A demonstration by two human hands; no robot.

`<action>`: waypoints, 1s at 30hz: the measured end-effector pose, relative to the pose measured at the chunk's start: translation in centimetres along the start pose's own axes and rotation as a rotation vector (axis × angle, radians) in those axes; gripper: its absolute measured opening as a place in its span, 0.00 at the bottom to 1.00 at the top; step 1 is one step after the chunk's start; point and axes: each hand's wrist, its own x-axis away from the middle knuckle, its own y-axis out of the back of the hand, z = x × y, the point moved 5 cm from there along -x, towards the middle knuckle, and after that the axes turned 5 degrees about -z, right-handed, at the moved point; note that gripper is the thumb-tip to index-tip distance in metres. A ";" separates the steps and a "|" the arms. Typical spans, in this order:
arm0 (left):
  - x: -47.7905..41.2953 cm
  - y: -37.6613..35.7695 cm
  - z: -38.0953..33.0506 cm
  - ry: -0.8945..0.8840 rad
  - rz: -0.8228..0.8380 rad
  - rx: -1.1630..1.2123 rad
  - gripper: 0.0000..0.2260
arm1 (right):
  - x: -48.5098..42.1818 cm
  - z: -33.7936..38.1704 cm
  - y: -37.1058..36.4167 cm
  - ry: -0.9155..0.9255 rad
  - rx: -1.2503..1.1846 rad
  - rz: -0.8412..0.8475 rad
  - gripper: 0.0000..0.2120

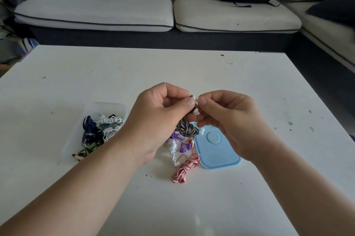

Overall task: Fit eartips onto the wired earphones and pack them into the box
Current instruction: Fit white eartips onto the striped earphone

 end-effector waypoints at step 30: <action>0.0 0.0 -0.6 -0.228 0.016 -0.154 0.05 | 0.0 -0.3 -0.1 -0.048 -0.152 0.042 0.10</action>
